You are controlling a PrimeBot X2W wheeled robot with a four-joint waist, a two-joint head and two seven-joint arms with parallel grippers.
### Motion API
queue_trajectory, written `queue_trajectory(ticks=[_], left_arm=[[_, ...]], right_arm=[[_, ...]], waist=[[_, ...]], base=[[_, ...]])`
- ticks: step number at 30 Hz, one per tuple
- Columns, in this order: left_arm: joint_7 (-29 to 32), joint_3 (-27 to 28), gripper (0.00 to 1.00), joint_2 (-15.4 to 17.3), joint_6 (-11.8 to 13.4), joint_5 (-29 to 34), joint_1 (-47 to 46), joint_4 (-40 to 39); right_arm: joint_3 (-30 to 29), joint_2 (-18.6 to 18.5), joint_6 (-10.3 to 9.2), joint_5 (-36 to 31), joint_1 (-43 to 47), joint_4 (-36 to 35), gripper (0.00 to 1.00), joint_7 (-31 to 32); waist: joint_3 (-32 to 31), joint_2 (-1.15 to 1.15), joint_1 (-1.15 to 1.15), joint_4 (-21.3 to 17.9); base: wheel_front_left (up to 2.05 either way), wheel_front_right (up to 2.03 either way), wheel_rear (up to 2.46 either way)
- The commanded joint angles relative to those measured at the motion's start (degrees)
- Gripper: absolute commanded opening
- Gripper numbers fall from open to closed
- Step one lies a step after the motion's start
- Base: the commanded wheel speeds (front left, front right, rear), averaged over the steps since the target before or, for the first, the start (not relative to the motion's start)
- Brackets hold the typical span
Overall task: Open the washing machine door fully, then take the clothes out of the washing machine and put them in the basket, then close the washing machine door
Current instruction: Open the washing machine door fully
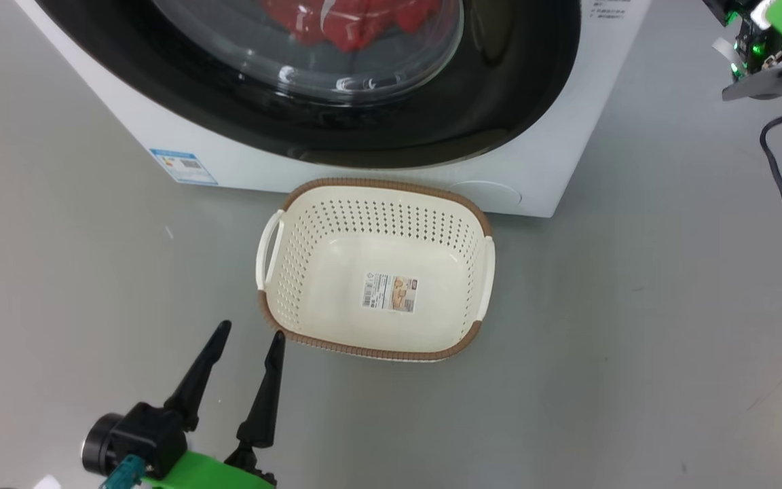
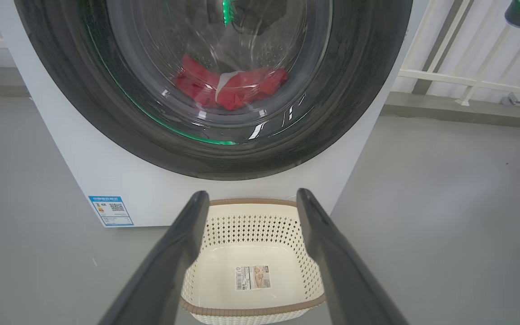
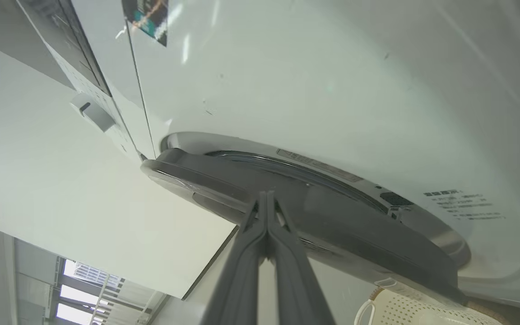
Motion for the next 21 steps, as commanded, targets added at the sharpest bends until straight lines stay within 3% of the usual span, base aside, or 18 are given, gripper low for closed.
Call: queue_trajectory(ticks=[1, 8, 21], left_arm=[[-0.52, 1.62, 1.0, 1.27, -0.32, -0.29, -1.77, -1.33], [-0.52, 1.01, 1.0, 1.38, -0.32, -0.83, -3.19, -1.46], [-0.52, 0.27, 1.0, 1.3, -0.32, -1.41, -5.04, -1.72]], right_arm=[[0.59, 0.3, 0.03, 0.98, -2.25, -0.15, 0.0, 2.36], [0.65, 0.53, 0.03, 3.53, -7.51, 5.67, 0.0, 8.3], [0.76, 0.74, 0.03, 4.49, -13.01, 12.26, 0.0, 12.0]], waist=[[1.21, 0.0, 0.0, 0.59], [3.62, 0.0, 0.0, 1.16], [6.58, 0.0, 0.0, 2.35]], base=[[0.0, 0.0, 0.0], [0.0, 0.0, 0.0], [0.0, 0.0, 0.0]])
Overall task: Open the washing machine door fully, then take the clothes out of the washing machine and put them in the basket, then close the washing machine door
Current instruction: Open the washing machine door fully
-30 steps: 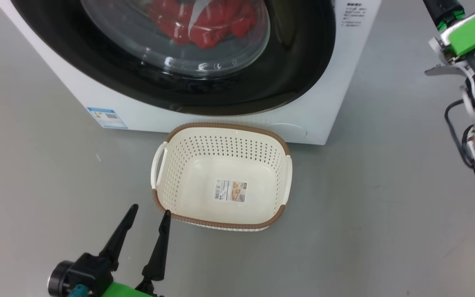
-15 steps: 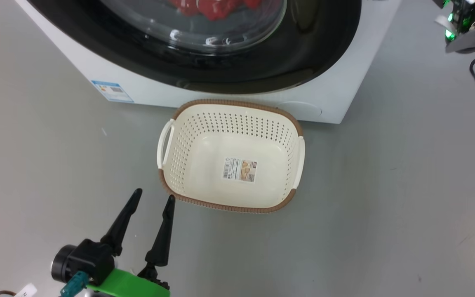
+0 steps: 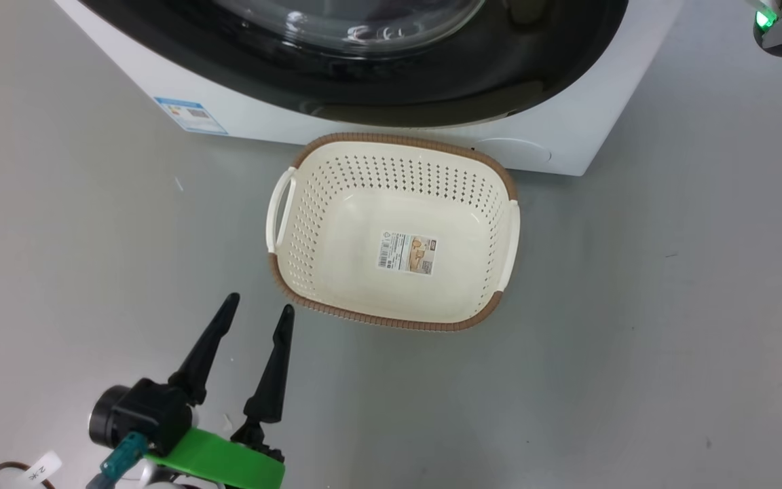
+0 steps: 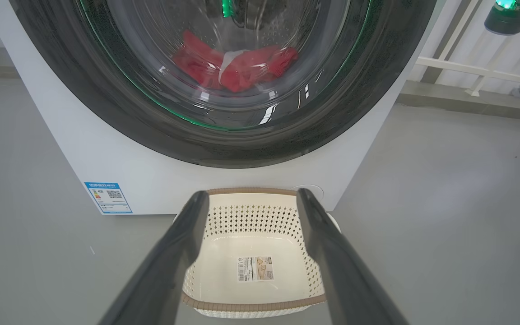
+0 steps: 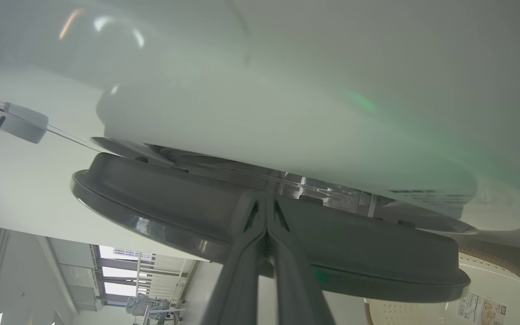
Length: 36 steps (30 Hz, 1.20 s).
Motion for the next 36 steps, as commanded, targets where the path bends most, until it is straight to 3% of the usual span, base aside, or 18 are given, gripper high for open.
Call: queue_trajectory(ticks=[1, 22, 36], left_arm=[[-0.52, 1.62, 1.0, 1.26, -0.32, -0.2, -1.44, -1.45], [-0.52, 0.44, 1.0, 0.14, -0.32, -1.13, -3.81, -1.49], [-0.52, 0.84, 1.0, -0.08, -0.32, -0.56, -2.79, -1.11]], right_arm=[[0.14, 0.78, 0.03, 0.2, -1.49, -1.07, 0.0, 0.43], [1.92, 1.88, 0.03, -1.54, -4.94, 1.11, 0.0, 2.36], [3.12, 3.1, 0.03, -1.53, 2.63, -5.03, 0.0, 4.22]], waist=[[0.39, 0.0, 0.0, 0.24], [3.1, 0.0, 0.0, 2.22], [-0.63, 0.0, 0.0, 0.51]], base=[[0.0, 0.0, 0.0], [0.0, 0.0, 0.0], [0.0, 0.0, 0.0]])
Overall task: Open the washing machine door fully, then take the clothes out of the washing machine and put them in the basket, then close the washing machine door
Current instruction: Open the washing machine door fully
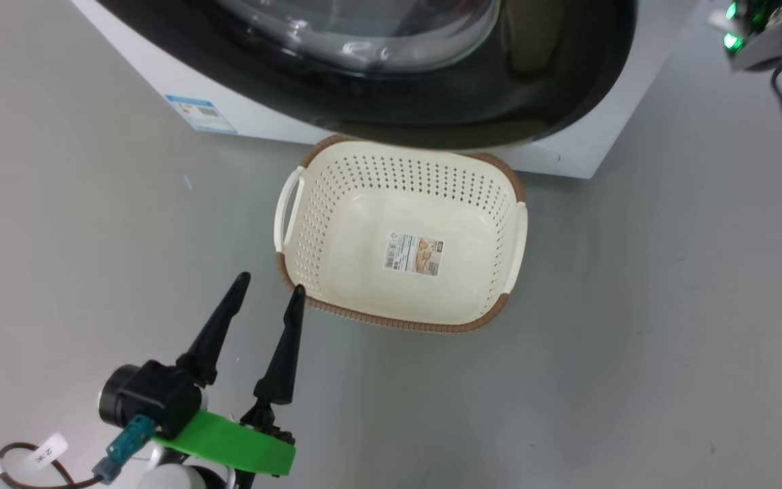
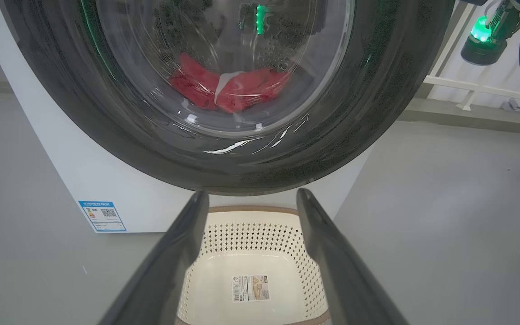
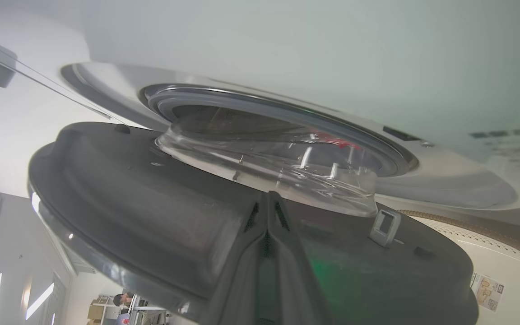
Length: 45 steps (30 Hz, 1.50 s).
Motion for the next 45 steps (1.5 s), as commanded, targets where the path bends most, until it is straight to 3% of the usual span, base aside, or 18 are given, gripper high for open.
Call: queue_trajectory(ticks=[1, 16, 45], left_arm=[[-0.52, 1.91, 1.0, 0.79, -0.32, 0.12, 0.0, -1.05], [-0.52, 1.89, 1.0, 0.74, -0.32, 0.83, 2.86, -0.21], [-0.52, 4.42, 1.0, 0.26, -0.32, 2.24, 9.0, -0.25]], right_arm=[[0.82, 1.9, 0.39, 0.04, 1.58, -2.63, 0.0, 0.84], [2.74, 3.15, 0.39, -0.57, 13.94, -14.21, 0.0, 1.47], [9.52, 5.35, 0.39, -4.3, 33.34, -28.76, 0.0, -1.12]], waist=[[-0.99, 0.0, 0.0, -0.66], [-6.74, 0.0, 0.0, -1.17], [-14.93, 0.0, 0.0, 3.34]], base=[[0.0, 0.0, 0.0], [0.0, 0.0, 0.0], [0.0, 0.0, 0.0]])
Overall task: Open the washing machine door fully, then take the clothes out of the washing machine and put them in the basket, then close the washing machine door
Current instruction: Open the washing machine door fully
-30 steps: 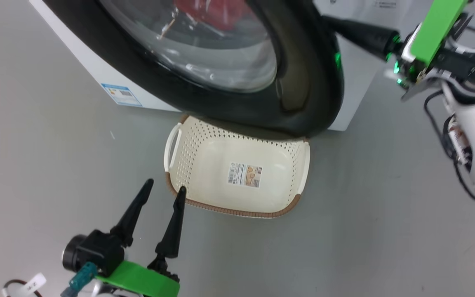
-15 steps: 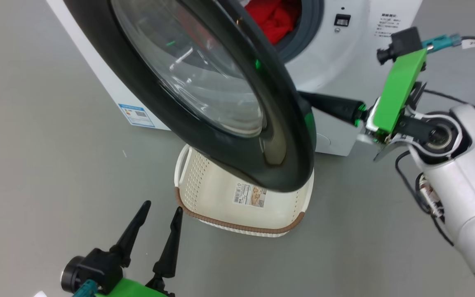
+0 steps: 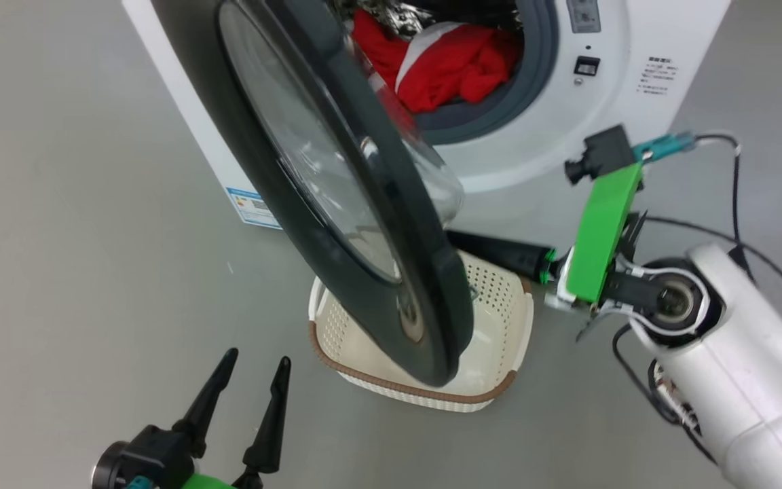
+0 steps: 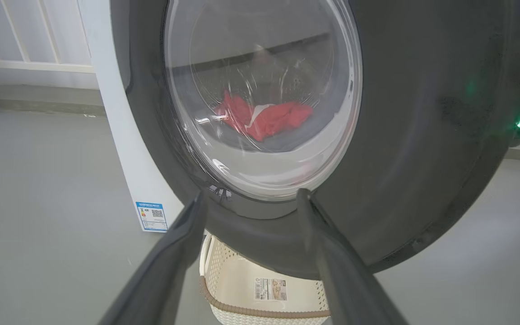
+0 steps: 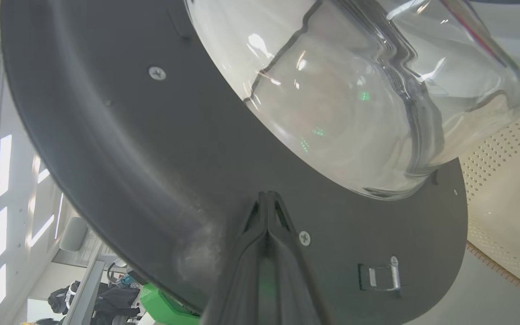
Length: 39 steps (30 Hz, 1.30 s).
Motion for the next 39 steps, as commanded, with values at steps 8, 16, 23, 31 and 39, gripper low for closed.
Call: queue_trajectory(ticks=[8, 16, 23, 31, 39], left_arm=[[-0.52, 3.12, 1.0, -0.01, -0.32, 0.77, 0.66, -1.58], [-0.52, 4.01, 1.0, -0.31, -0.32, 0.68, 1.39, -1.69], [-0.52, 4.62, 1.0, -0.5, -0.32, 0.62, 1.65, -1.63], [-0.52, 5.51, 1.0, -0.62, -0.32, 0.84, 2.05, -1.7], [-0.52, 6.27, 1.0, -0.74, -0.32, 0.91, 1.94, -1.74]], right_arm=[[3.13, 1.5, 0.44, -1.57, 3.31, -4.08, 0.0, -1.01], [5.65, 2.55, 0.44, -2.46, 4.97, -6.45, 0.0, -3.94], [7.9, 3.03, 0.44, -2.55, 5.56, -6.61, 0.0, -6.07], [10.11, 3.8, 0.44, -2.13, 5.15, -6.2, 0.0, -7.79], [12.04, 4.48, 0.44, -2.11, 4.28, -5.59, 0.0, -9.57]], waist=[[-1.4, 0.0, 0.0, 2.42], [-2.56, 0.0, 0.0, 4.75], [-3.39, 0.0, 0.0, 6.84], [-3.98, 0.0, 0.0, 8.82], [-3.95, 0.0, 0.0, 10.24]], base=[[0.0, 0.0, 0.0], [0.0, 0.0, 0.0], [0.0, 0.0, 0.0], [0.0, 0.0, 0.0], [0.0, 0.0, 0.0]])
